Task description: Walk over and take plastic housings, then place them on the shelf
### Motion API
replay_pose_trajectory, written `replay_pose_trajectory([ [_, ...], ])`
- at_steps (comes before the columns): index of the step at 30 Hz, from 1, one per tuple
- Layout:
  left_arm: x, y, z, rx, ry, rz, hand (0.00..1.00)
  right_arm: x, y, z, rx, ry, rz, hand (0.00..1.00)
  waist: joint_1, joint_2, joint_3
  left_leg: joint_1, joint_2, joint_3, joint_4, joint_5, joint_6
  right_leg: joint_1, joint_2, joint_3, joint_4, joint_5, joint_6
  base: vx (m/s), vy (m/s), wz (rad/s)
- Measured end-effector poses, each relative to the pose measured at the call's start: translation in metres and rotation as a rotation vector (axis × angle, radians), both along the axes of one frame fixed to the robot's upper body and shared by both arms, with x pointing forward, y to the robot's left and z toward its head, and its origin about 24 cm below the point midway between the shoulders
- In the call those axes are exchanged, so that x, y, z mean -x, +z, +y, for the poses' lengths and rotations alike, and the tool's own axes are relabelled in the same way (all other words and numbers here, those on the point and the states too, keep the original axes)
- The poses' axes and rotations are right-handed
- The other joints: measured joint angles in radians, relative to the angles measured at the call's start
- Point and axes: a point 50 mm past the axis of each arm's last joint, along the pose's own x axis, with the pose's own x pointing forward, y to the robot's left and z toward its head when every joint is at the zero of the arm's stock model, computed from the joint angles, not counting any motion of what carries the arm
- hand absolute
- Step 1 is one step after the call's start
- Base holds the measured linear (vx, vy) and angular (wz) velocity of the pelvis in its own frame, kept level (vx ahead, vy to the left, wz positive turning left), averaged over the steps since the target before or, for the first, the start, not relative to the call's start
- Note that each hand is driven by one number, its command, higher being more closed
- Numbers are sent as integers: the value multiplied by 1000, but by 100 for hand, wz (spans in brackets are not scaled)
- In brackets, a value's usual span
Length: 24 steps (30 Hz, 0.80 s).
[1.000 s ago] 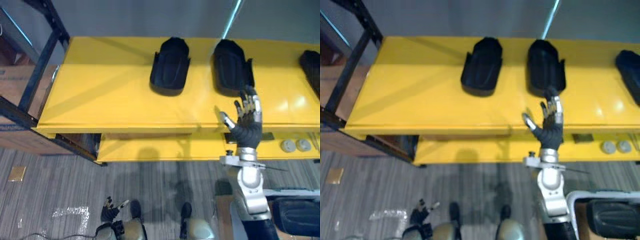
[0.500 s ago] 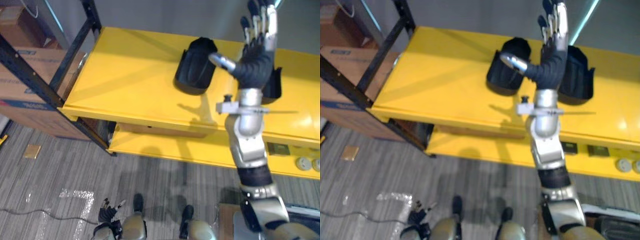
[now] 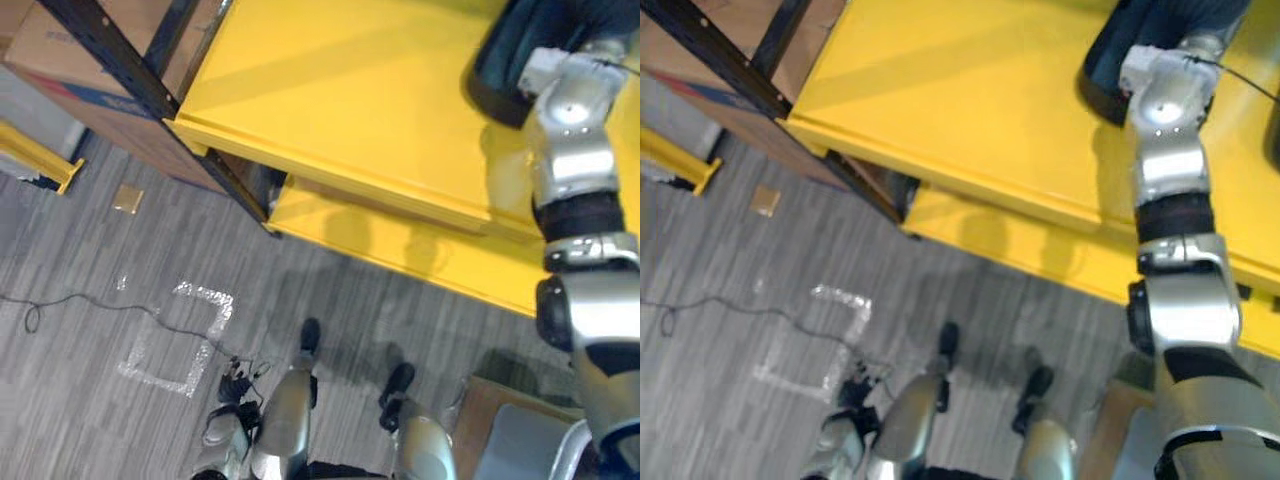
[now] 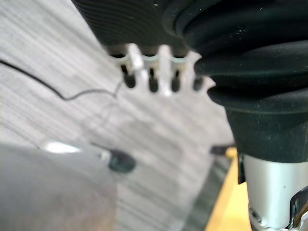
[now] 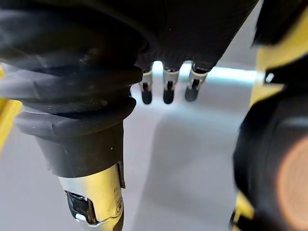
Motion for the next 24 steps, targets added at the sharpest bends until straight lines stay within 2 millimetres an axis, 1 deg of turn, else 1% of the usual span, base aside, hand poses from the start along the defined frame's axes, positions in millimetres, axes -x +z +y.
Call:
replay_pose_trajectory([
  [2, 0, 0, 0, 1, -2, -2, 0, 1, -2, -6, -7, -76, 7, 0, 1, 1, 0, 0, 0, -2, 0, 0, 0, 0, 0, -2, 3, -4, 0, 0, 0, 0],
  [6, 0, -1, -4, 20, -10, 0, 0, 7, 7, -17, -15, -173, 12, 0, 0, 3, 1, 0, 1, -7, 0, 0, 0, -1, 0, -8, 9, -11, -3, 3, -15, 2],
  [8, 0, 0, -4, 27, -11, -2, 0, 7, 7, -22, -19, -191, 37, 0, 0, 3, 1, 1, 1, -11, 0, 0, -1, -1, -2, -13, 16, -16, -5, 1, -27, 6],
  [9, 0, 0, -5, 34, -16, -4, 0, 5, 4, -25, -36, -187, 80, 0, -1, 3, 1, 2, 1, -14, 0, 1, -2, 0, -3, -16, 22, -21, -4, -2, -38, 7],
  [11, 0, 0, -5, 39, -27, -8, 0, -1, -4, -29, -63, -170, 161, 0, 0, 4, 2, 2, 2, -16, 0, 2, -3, 0, -3, -18, 27, -25, -3, -3, -31, 4],
  [13, -1, 0, -7, 45, -41, -12, 0, -8, -15, -33, -120, -103, 257, 0, 0, 12, 6, 5, 3, -16, 0, 3, -4, 0, -4, -18, 34, -28, -4, 0, 0, 0],
  [15, -2, 1, -9, 48, -49, -17, 0, -12, -22, -35, -142, -71, 316, 0, 0, 22, 5, 5, 4, -16, 0, 3, -5, -1, -4, -18, 35, -28, -4, 0, 0, 0],
  [17, -1, 0, -12, 51, -69, -14, 0, -15, -26, -37, -186, -15, 362, 0, 0, 30, 0, 8, 5, -14, 0, 3, -5, 0, -3, -16, 36, -28, -4, 0, -13, -3],
  [19, -1, 0, -14, 55, -82, -13, 0, -19, -31, -37, -220, 44, 420, 0, 1, 31, 0, 21, 8, -6, -8, 5, -8, 3, -2, -9, 37, -29, -5, 4, -34, -10],
  [24, -1, 0, -15, 59, -90, -12, 0, -20, -32, -41, -205, 126, 456, 0, 9, 36, -3, 42, 14, 8, -26, 12, -11, 3, 1, 5, 46, -32, -9, 0, -31, -9],
])
